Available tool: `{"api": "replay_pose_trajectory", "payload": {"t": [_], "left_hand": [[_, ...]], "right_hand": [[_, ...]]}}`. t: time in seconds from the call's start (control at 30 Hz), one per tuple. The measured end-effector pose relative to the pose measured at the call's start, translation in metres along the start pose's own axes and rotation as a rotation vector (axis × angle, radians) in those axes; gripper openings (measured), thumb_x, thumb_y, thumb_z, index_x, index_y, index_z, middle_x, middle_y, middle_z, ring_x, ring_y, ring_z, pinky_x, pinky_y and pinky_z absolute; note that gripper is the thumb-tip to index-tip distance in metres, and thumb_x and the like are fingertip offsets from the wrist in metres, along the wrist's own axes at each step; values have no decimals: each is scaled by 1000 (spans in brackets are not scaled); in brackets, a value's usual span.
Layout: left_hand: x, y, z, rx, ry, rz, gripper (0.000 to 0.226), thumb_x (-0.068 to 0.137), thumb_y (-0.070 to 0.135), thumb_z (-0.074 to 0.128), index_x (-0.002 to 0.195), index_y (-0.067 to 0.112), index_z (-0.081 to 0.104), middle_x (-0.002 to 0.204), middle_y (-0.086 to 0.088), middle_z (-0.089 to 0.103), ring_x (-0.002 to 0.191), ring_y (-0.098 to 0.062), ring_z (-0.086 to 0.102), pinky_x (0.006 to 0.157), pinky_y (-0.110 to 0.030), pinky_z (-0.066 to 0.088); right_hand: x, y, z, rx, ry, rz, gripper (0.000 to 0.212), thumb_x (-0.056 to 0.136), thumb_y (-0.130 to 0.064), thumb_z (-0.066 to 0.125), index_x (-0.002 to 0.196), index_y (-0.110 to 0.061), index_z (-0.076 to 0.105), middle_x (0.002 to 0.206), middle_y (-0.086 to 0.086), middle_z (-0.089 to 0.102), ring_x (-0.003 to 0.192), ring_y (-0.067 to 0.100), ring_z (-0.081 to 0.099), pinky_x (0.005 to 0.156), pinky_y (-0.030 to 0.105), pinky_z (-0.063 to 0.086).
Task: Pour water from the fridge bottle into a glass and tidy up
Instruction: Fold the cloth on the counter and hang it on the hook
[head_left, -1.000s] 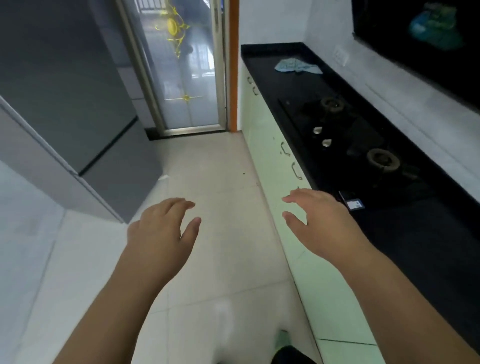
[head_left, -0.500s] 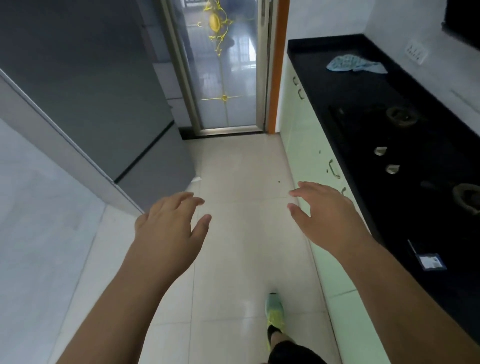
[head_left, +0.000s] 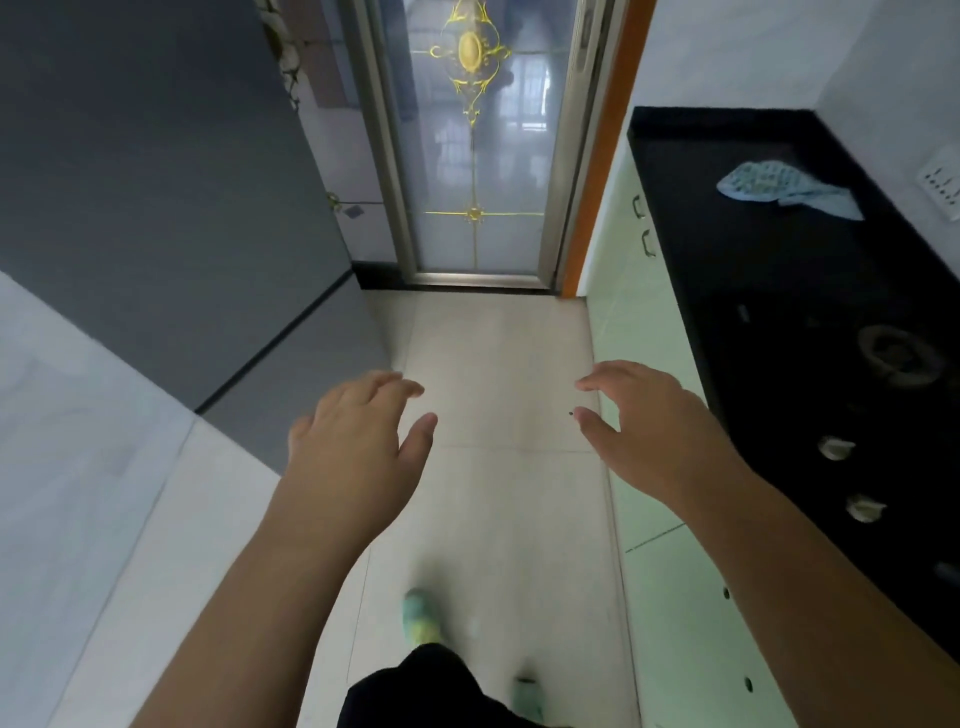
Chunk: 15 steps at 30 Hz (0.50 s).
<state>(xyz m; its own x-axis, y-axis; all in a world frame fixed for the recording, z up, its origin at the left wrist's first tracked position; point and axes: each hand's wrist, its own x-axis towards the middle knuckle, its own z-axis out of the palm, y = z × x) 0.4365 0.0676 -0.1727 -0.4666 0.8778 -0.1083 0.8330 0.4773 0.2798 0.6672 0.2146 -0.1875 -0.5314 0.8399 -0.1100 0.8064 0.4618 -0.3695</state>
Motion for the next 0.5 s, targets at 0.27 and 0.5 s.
{"api": "replay_pose_trajectory", "payload": {"t": [0.27,0.5], "left_hand": [[177,-1,1,-37,-15,105,42,104,54,44,143,39,52,155,15,46,144,-16,43,115,-52,37],[341,-3,-29,-57,-31,265,45,102,52,46,142,35,55,153,8,51,141,-20,46,114,-54,41]], "right_hand": [[155,5,-3,-26,36,59,39,101,-42,57,138,-31,59,148,-12,54,135,16,51,110,38,44],[283,2,-27,61,139,166,36,98,-41,62,132,-31,63,142,-8,58,128,18,55,106,44,49]]}}
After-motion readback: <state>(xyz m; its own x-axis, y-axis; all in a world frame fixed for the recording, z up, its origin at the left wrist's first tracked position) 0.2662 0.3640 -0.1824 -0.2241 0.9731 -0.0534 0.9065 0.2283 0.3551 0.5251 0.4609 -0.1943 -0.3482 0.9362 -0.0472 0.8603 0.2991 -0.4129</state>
